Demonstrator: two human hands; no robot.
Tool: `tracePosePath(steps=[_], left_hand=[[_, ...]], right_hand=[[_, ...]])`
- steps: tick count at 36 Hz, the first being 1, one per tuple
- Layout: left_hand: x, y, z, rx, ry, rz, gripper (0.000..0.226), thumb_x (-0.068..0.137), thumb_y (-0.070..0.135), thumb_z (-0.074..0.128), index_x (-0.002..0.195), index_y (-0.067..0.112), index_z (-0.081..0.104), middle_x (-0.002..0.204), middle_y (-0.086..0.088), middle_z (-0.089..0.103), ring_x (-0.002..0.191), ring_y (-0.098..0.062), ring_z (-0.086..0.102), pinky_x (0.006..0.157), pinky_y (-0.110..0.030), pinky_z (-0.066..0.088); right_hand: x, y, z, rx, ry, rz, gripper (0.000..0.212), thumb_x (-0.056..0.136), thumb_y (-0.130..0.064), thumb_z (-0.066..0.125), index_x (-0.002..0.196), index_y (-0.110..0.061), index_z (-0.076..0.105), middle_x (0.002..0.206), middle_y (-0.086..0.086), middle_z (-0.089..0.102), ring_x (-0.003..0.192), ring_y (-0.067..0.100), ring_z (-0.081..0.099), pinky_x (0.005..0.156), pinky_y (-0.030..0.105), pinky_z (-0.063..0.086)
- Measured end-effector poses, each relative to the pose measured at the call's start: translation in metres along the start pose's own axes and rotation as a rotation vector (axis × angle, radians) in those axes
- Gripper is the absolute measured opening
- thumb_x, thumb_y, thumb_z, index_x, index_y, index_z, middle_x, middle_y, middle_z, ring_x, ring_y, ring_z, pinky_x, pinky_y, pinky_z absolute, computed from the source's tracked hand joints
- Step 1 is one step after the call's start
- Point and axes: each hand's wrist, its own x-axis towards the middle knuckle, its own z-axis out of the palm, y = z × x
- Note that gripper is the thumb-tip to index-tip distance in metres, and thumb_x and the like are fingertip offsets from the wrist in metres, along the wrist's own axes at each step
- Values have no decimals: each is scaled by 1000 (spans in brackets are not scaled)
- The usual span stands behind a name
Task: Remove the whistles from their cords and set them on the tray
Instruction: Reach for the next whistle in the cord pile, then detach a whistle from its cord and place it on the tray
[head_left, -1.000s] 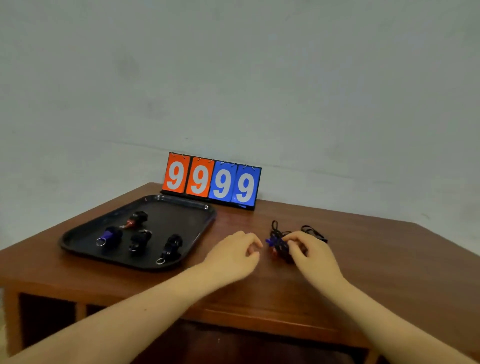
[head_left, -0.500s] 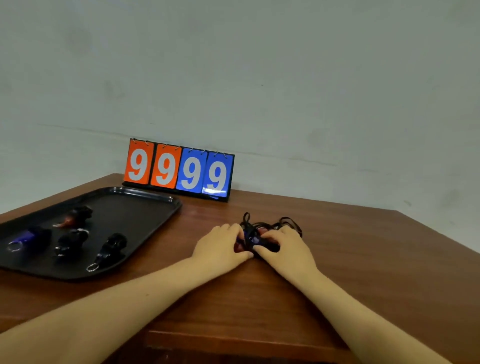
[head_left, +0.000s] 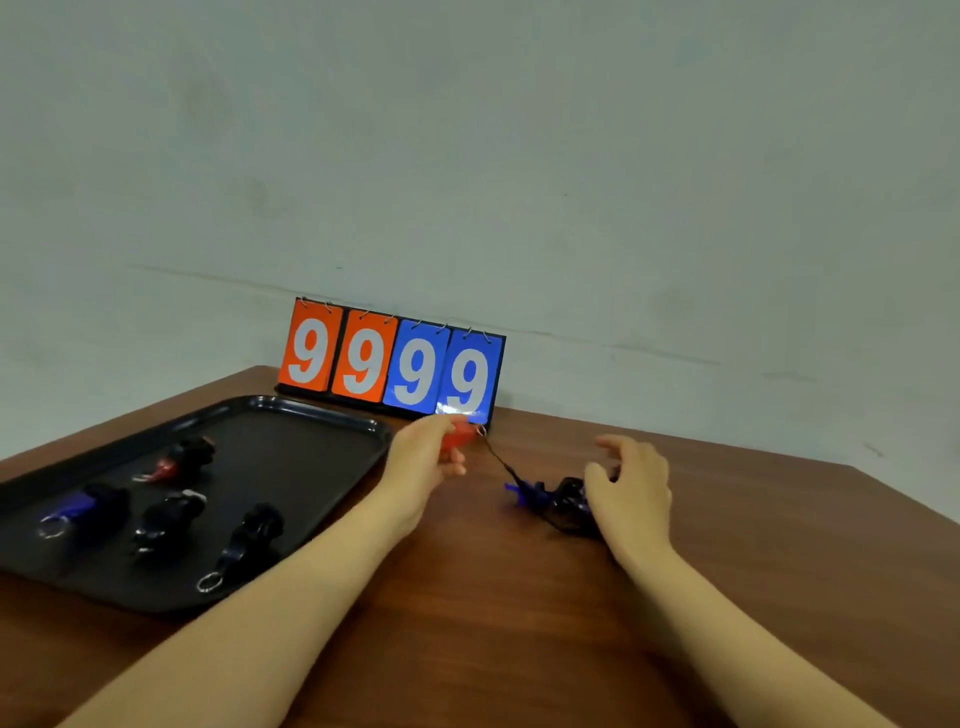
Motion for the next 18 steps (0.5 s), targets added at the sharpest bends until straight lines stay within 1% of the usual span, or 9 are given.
tracePosePath(steps=[4, 7, 9, 10, 12, 13, 15, 17, 18], left_hand=[[2, 14, -8, -143, 20, 81, 15, 94, 11, 52, 87, 12, 65, 81, -5, 61, 69, -13, 53, 63, -23, 49], [3, 17, -10, -215, 11, 113, 15, 94, 12, 54, 86, 12, 67, 79, -3, 64, 71, -14, 55, 66, -23, 50], [4, 19, -13, -251, 35, 124, 13, 95, 13, 56, 90, 12, 69, 81, -3, 67, 73, -14, 57, 69, -24, 52], [5, 19, -14, -281, 50, 124, 12, 94, 14, 58, 92, 11, 69, 84, -5, 68, 73, -13, 58, 70, -25, 53], [10, 20, -17, -310, 95, 139, 9, 93, 13, 60, 93, 10, 69, 91, -6, 68, 74, -11, 60, 73, -26, 54], [12, 19, -18, -304, 126, 151, 8, 92, 13, 61, 91, 12, 69, 93, -5, 69, 74, -11, 62, 74, -27, 55], [19, 16, -22, -216, 203, 195, 7, 93, 16, 61, 90, 16, 67, 93, 0, 68, 72, -7, 67, 73, -25, 57], [25, 9, -23, -49, 251, 246, 8, 95, 18, 60, 100, 16, 65, 96, 4, 66, 69, 3, 67, 65, -18, 57], [28, 6, -26, 7, 263, 272, 13, 96, 20, 58, 107, 16, 65, 98, 5, 66, 71, 4, 67, 66, -18, 57]], right_hand=[[0, -48, 24, 270, -161, -144, 40, 89, -13, 54, 127, -24, 54, 122, -6, 55, 119, 10, 47, 99, 24, 37], [-8, -66, 47, 342, -327, -175, 45, 90, -20, 58, 133, -32, 48, 115, -11, 59, 105, 0, 53, 87, 14, 41], [-15, -64, 59, 316, -421, -183, 42, 91, -28, 61, 131, -32, 50, 105, -15, 62, 96, -1, 58, 84, 15, 45], [-16, -60, 60, 248, -459, -218, 36, 91, -31, 62, 125, -31, 54, 100, -15, 63, 92, 1, 59, 83, 19, 47], [-14, -54, 58, 146, -507, -278, 13, 90, -34, 62, 101, -27, 64, 86, -10, 65, 78, 6, 60, 76, 24, 47], [-14, -50, 54, 131, -518, -282, 12, 91, -35, 61, 89, -23, 65, 78, -8, 63, 71, 8, 58, 70, 25, 45], [-10, -44, 42, 144, -529, -262, 25, 92, -35, 59, 74, -19, 60, 64, -6, 55, 58, 8, 51, 60, 25, 40], [-3, -40, 27, 205, -511, -189, 30, 94, -33, 57, 70, -16, 59, 59, -5, 53, 54, 9, 50, 56, 22, 42], [2, -41, 21, 296, -505, -125, 31, 95, -31, 55, 69, -15, 59, 57, -4, 52, 53, 10, 49, 56, 22, 42]])
